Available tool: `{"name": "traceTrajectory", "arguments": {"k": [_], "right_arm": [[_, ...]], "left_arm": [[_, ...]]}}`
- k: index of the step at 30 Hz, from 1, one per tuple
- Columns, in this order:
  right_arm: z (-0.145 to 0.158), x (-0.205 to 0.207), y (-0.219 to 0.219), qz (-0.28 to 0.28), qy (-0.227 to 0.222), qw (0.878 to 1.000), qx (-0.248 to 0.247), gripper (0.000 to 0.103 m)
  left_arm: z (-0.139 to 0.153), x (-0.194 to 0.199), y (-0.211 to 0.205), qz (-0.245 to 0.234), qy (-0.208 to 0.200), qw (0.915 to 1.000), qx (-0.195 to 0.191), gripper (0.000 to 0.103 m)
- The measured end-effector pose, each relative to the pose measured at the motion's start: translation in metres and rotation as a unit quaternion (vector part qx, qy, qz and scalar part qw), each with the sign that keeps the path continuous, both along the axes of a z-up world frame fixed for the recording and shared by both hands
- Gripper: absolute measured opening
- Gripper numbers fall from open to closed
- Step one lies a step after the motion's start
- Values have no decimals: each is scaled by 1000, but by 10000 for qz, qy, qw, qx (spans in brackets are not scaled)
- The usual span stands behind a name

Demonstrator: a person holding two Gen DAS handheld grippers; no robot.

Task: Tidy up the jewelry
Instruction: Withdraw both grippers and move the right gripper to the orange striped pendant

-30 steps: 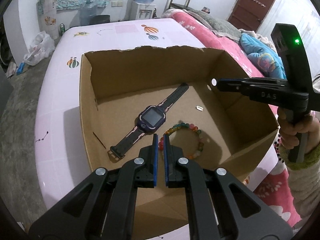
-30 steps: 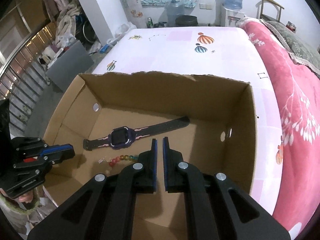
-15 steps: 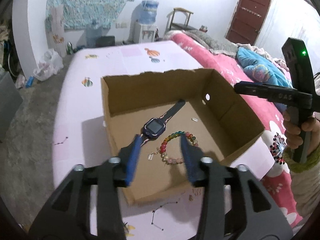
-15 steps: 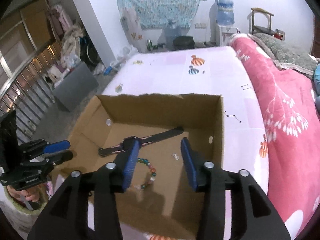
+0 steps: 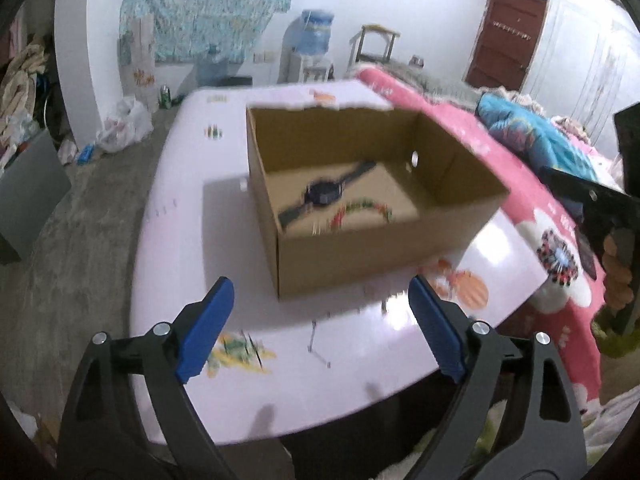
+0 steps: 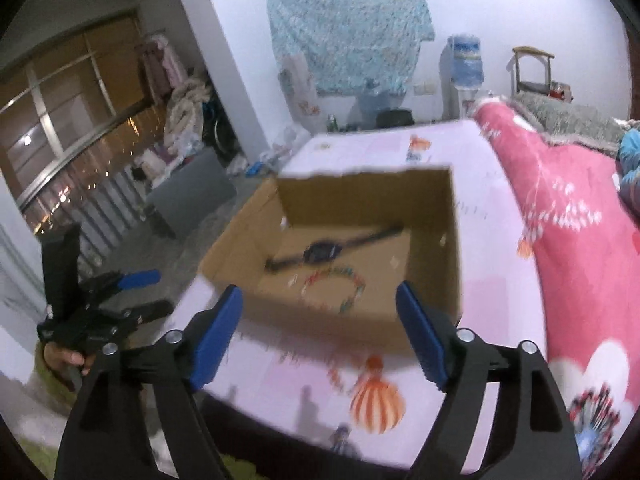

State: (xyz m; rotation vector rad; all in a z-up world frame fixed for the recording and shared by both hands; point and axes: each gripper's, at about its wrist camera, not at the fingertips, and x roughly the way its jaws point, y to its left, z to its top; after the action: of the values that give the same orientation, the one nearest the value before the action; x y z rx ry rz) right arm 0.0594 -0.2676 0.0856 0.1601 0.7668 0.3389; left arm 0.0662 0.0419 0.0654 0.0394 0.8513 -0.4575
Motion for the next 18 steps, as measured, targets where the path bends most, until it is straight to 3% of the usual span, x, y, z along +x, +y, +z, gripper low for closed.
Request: {"name": "traceTrajectory", "arguments": {"k": [5, 10, 13, 18], "right_arm": [[-67, -15, 15, -99, 892, 9960, -35, 82], [-110, -18, 12, -455, 1517, 9873, 143, 82], [-121, -14, 13, -673, 1555, 9852, -247, 82], [-137, -3, 16, -926, 1629, 9766, -1059, 87]], "left_arm": [[-53, 2, -15, 134, 489, 9981, 341, 85], [-102, 16, -34, 182, 805, 9928, 868, 85], [-110, 19, -42, 185, 673, 9915, 1097, 87], [-113, 23, -44, 168, 653, 9920, 1063, 95]]}}
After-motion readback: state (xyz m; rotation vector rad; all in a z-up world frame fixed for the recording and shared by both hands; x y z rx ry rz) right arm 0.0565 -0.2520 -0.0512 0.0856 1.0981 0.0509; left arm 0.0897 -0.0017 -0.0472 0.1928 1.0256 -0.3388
